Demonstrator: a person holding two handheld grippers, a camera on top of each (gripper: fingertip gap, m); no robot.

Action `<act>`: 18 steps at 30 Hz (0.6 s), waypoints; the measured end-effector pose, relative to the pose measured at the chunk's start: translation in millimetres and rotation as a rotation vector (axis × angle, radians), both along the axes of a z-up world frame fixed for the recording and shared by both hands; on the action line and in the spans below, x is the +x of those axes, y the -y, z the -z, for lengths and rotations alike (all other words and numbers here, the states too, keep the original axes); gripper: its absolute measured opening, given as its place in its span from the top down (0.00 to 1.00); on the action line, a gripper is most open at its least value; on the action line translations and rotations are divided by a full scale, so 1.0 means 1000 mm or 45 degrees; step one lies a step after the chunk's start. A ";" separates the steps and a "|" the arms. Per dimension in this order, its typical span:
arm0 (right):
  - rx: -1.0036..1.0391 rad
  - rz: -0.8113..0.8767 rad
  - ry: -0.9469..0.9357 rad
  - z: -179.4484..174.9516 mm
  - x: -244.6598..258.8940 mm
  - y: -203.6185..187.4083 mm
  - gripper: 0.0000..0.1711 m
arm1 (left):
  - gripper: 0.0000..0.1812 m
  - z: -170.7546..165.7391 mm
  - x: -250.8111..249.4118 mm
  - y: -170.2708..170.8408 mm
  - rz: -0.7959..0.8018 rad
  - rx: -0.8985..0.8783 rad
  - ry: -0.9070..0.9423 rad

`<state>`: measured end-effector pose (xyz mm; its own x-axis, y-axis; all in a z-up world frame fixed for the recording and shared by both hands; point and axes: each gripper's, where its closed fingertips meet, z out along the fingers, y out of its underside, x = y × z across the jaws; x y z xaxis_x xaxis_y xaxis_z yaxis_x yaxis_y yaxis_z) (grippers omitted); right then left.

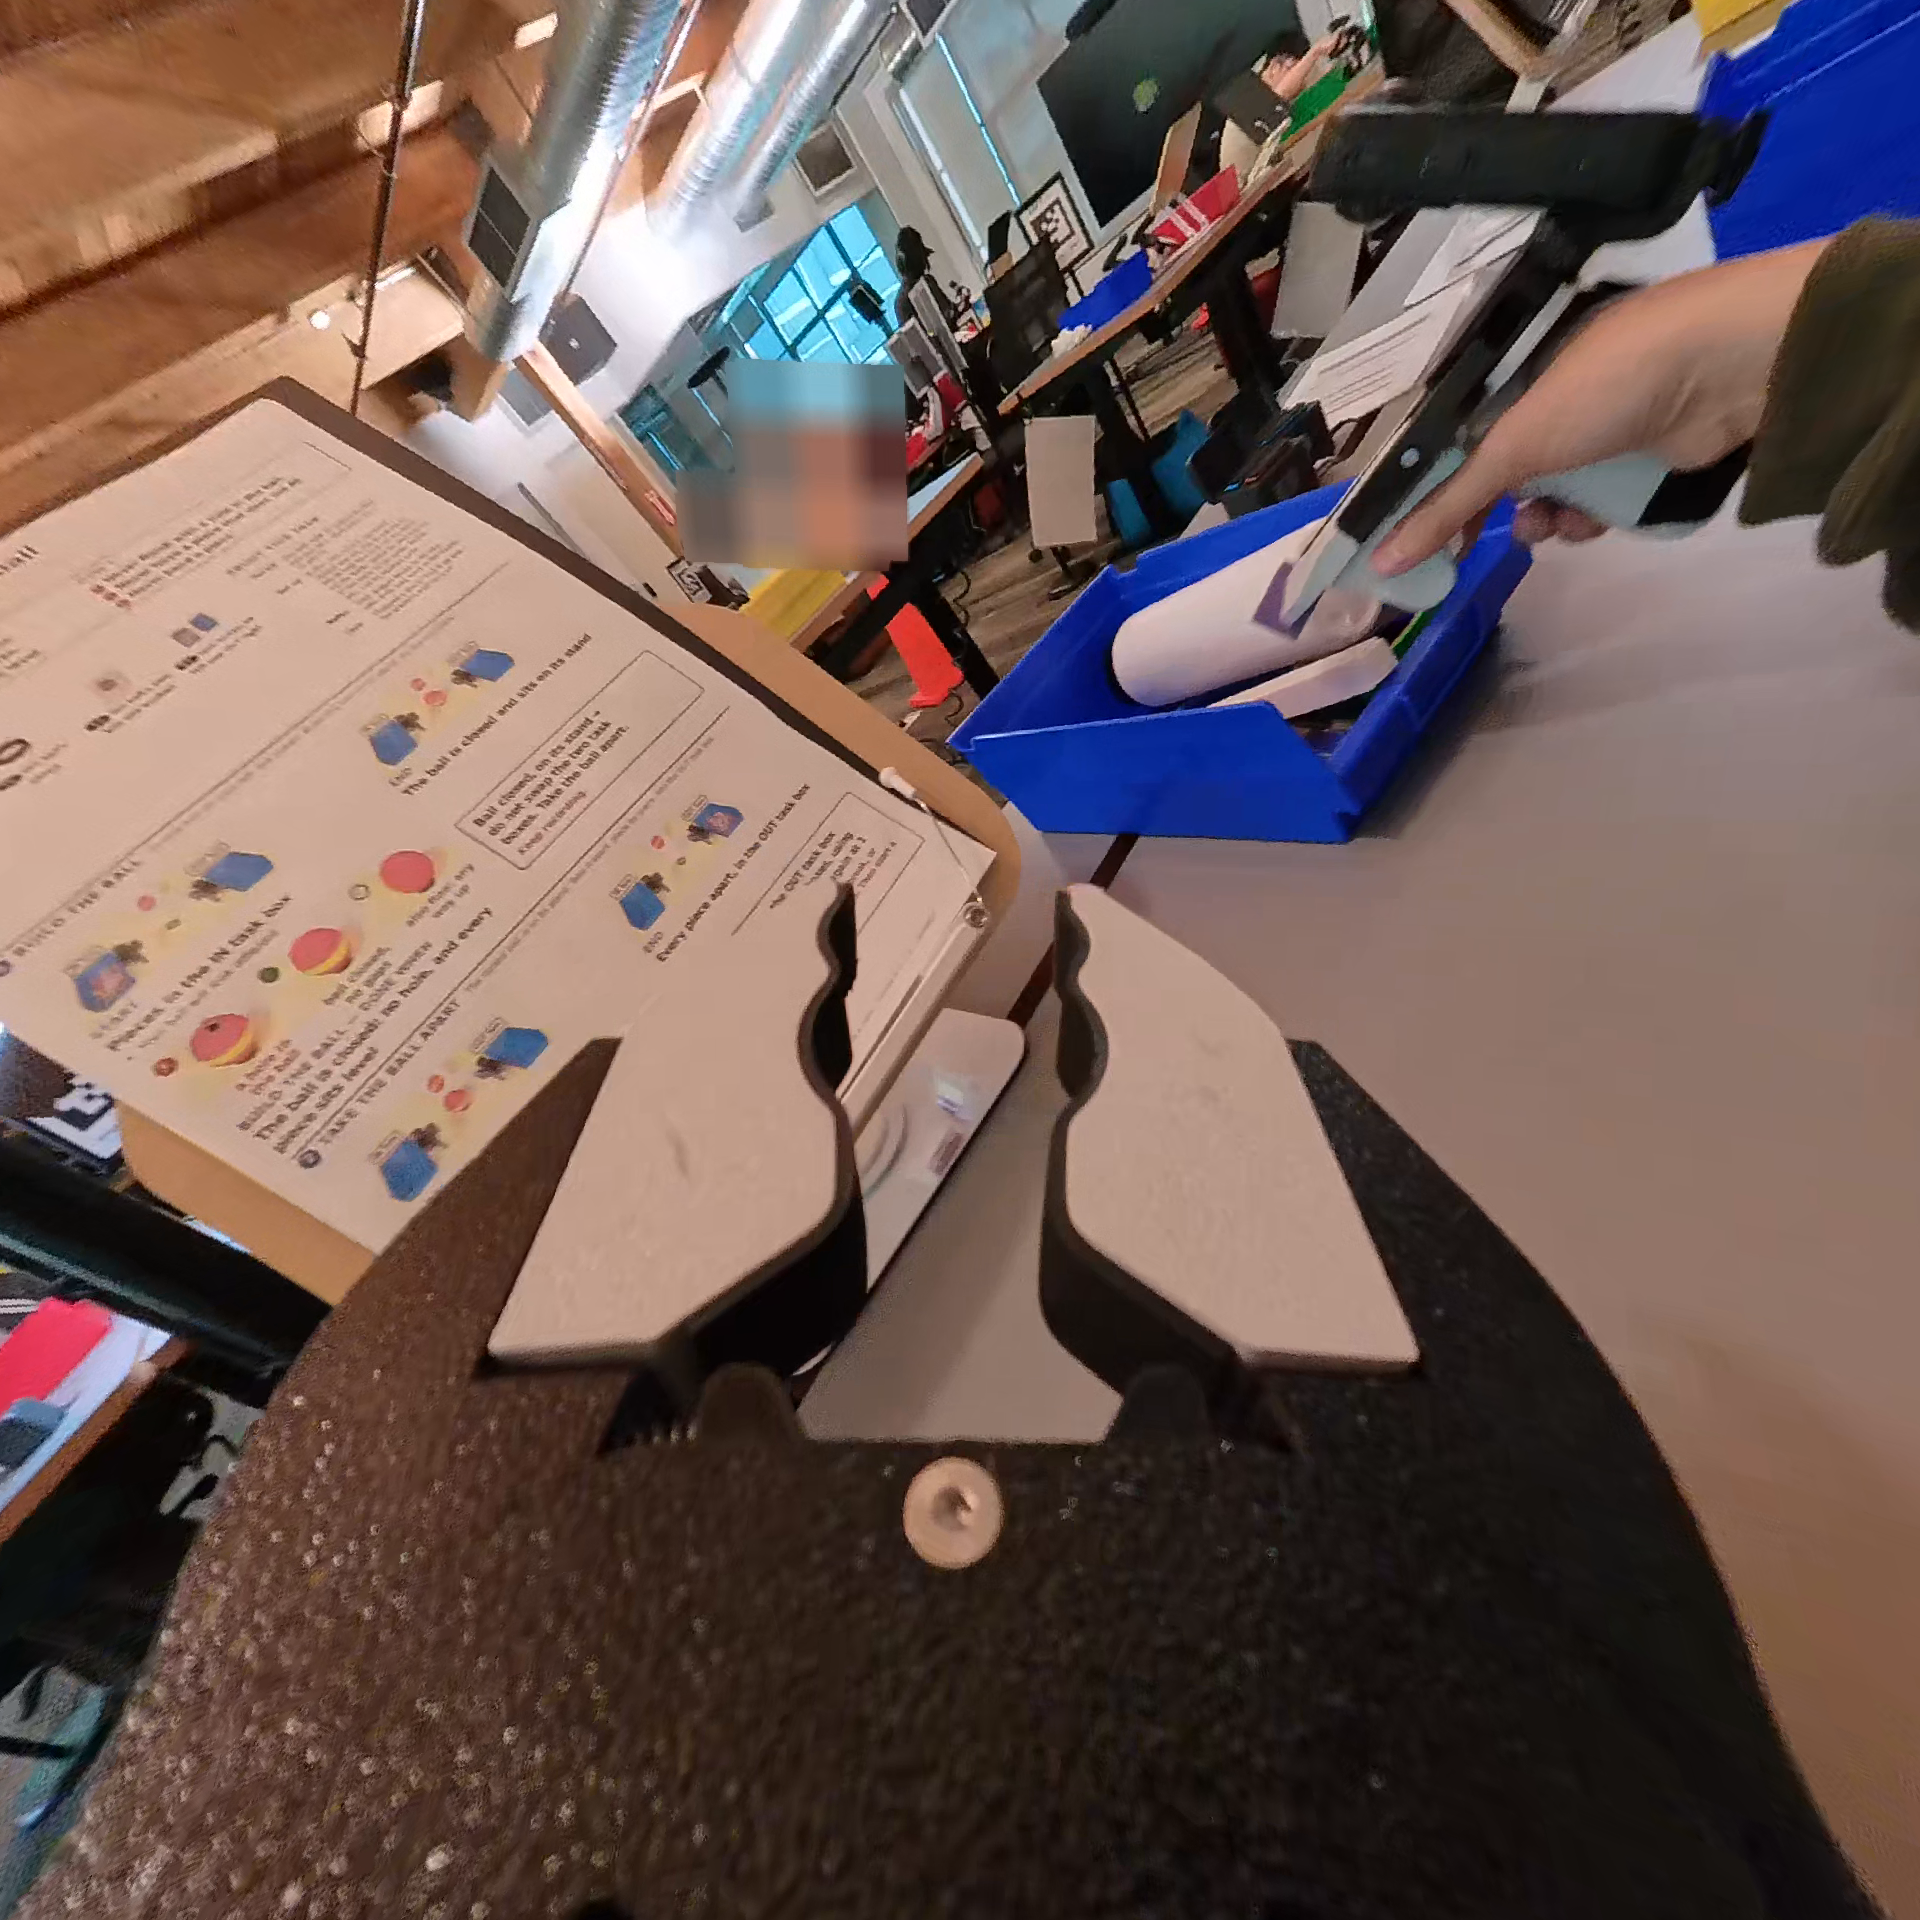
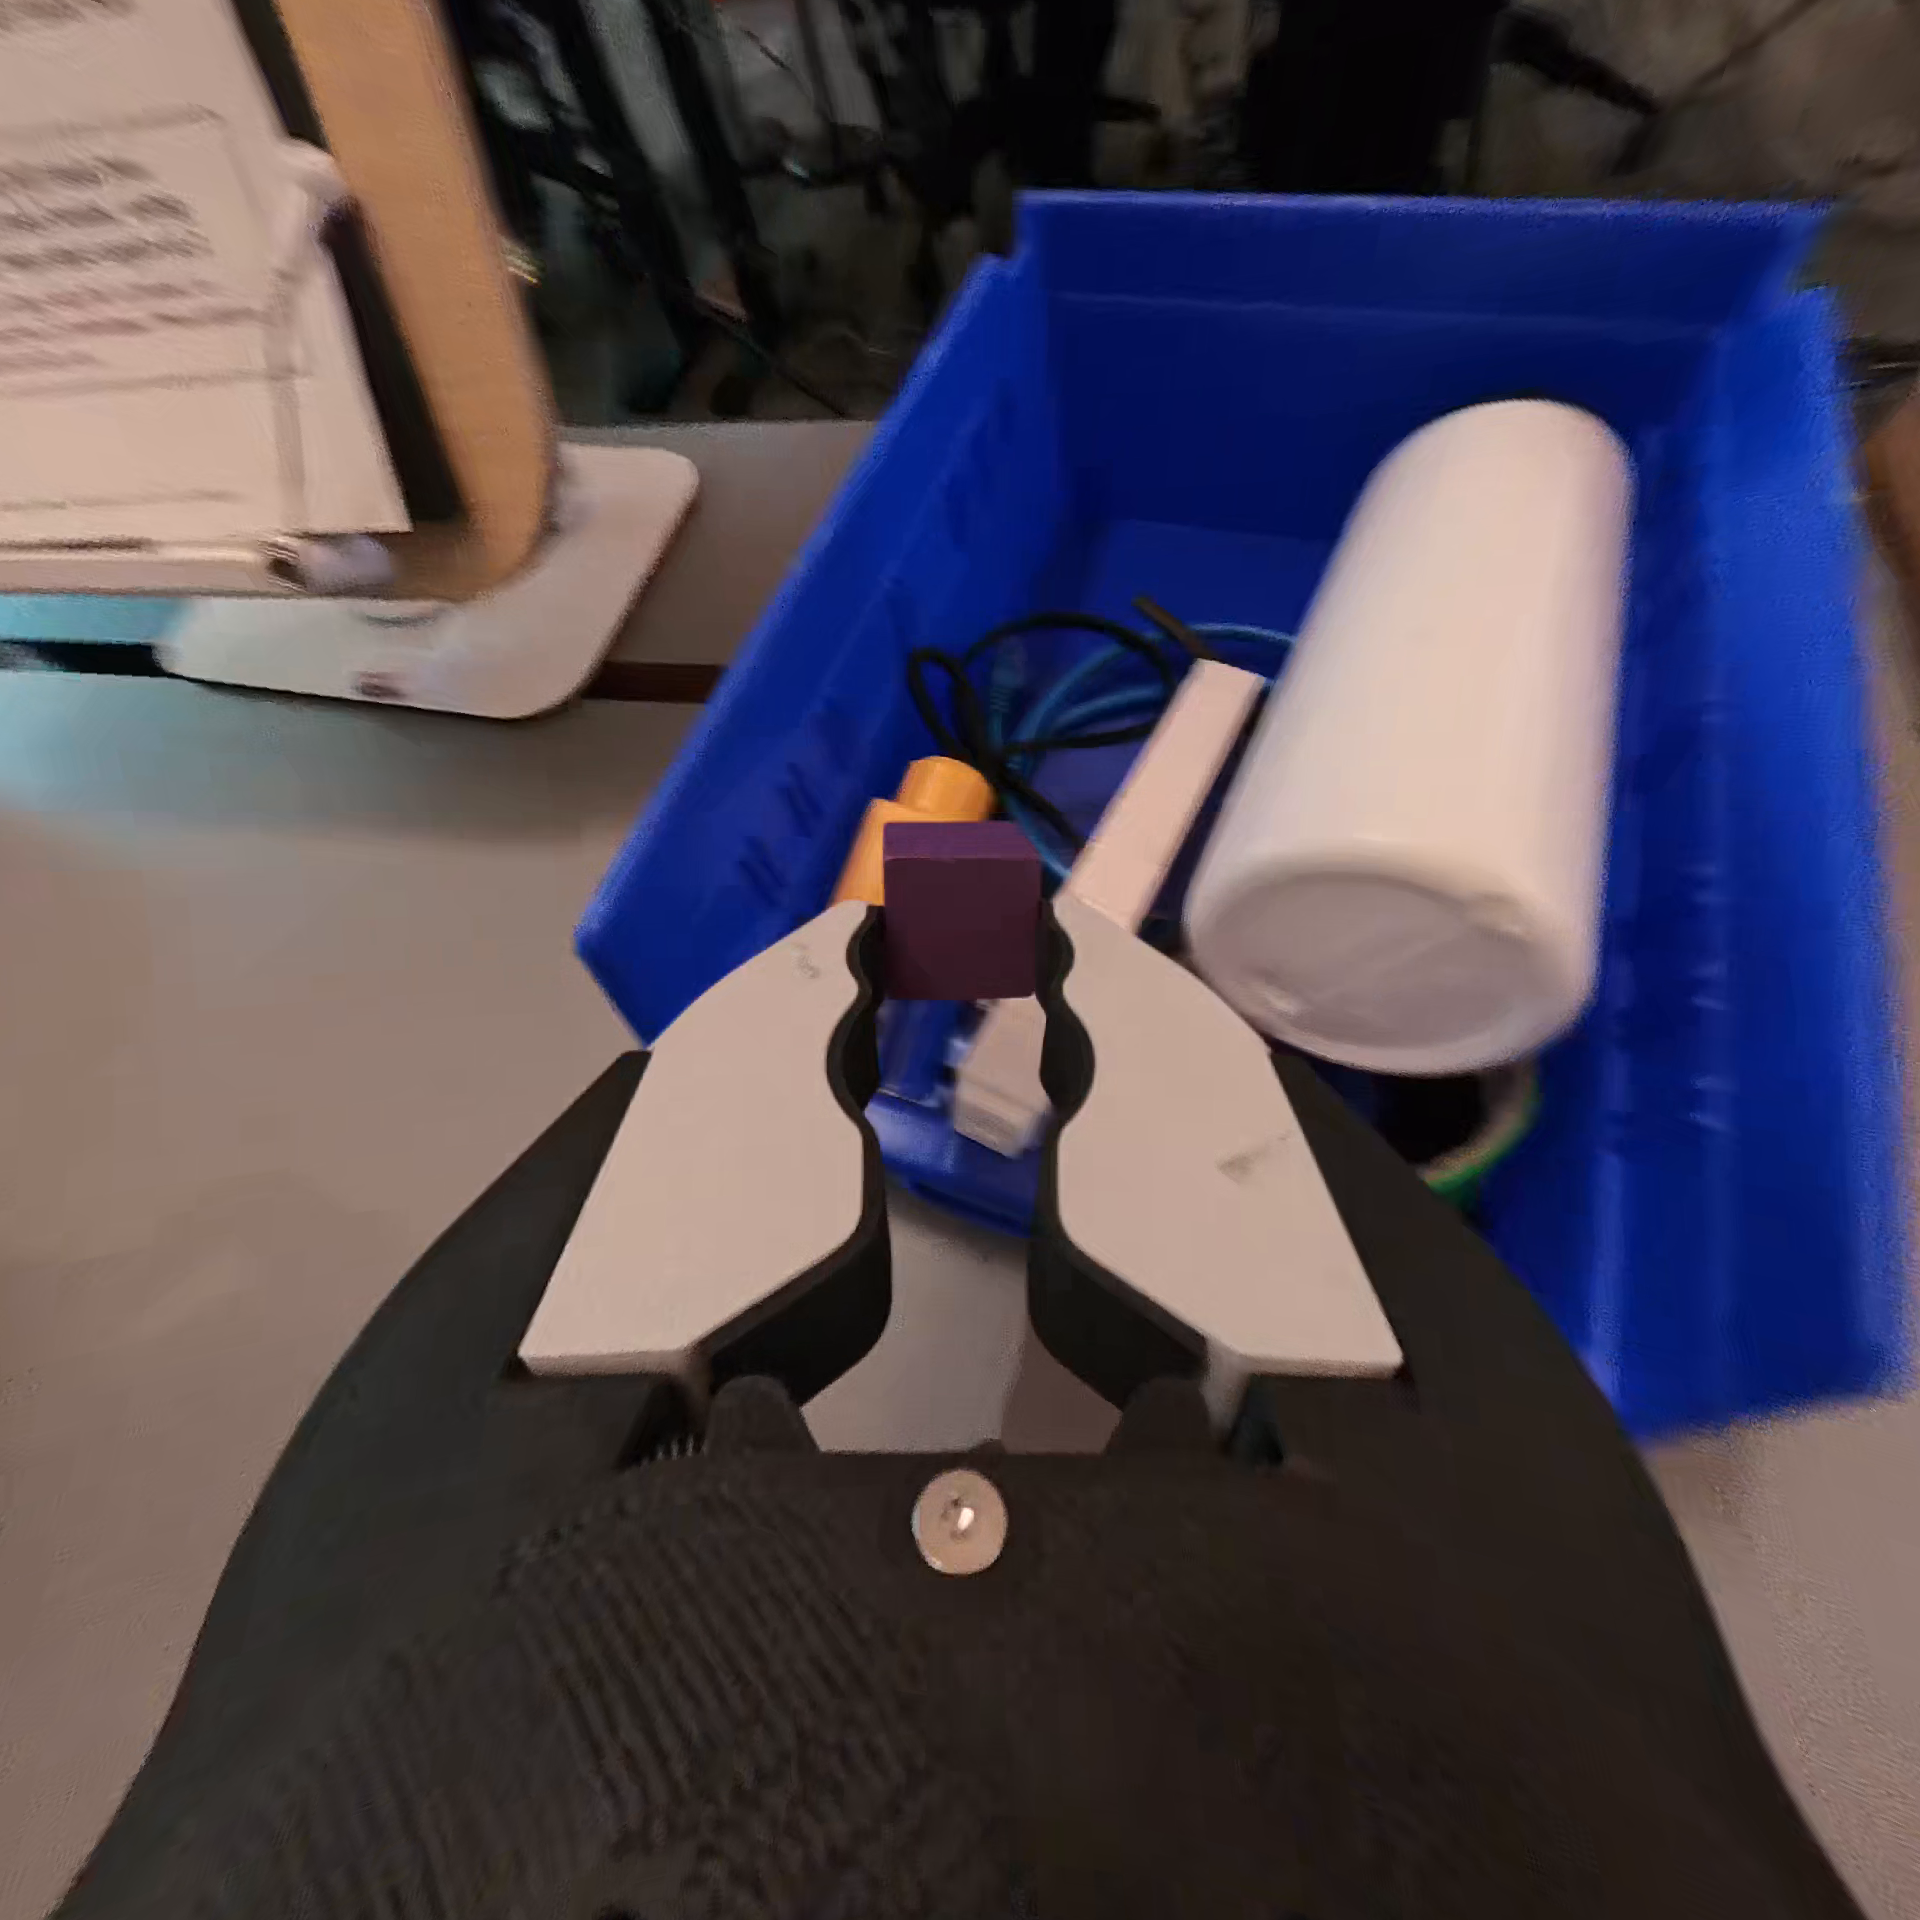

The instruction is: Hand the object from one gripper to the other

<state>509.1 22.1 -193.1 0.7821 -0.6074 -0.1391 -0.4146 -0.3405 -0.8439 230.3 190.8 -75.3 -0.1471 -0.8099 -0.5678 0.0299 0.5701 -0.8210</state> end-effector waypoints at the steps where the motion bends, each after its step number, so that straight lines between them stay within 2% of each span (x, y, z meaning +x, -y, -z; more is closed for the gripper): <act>1: 0.055 -0.024 -0.033 0.000 -0.003 -0.007 0.84 | 0.81 0.000 0.001 0.002 0.008 -0.014 -0.003; 4: -0.090 0.051 0.011 0.014 0.004 -0.008 0.83 | 0.80 0.004 0.003 0.004 0.003 -0.084 -0.061; 6: -0.188 0.071 0.100 0.015 0.006 -0.009 0.58 | 0.80 0.005 0.004 0.000 -0.029 -0.169 -0.097; 7: -0.191 0.054 0.148 0.009 0.004 -0.012 0.55 | 0.80 0.005 0.003 -0.003 -0.047 -0.224 -0.114; 10: -0.089 0.009 0.293 -0.023 -0.007 -0.026 0.53 | 0.79 0.007 -0.004 -0.017 -0.136 -0.419 -0.152; 14: 0.116 -0.130 0.429 -0.059 -0.043 -0.058 0.45 | 0.76 0.020 -0.034 -0.031 -0.197 -0.692 -0.255; 16: 0.164 -0.259 0.458 -0.065 -0.074 -0.076 0.44 | 0.73 0.024 -0.060 -0.051 -0.269 -0.764 -0.288; 18: 0.205 -0.352 0.470 -0.067 -0.104 -0.087 0.43 | 0.73 0.022 -0.094 -0.085 -0.396 -0.781 -0.304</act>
<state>405.3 108.9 -125.8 0.9261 -0.3631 0.1027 0.0100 -0.2484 -0.9686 136.7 275.6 -97.0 0.0787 -0.9967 0.0207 -0.2783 -0.0419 -0.9596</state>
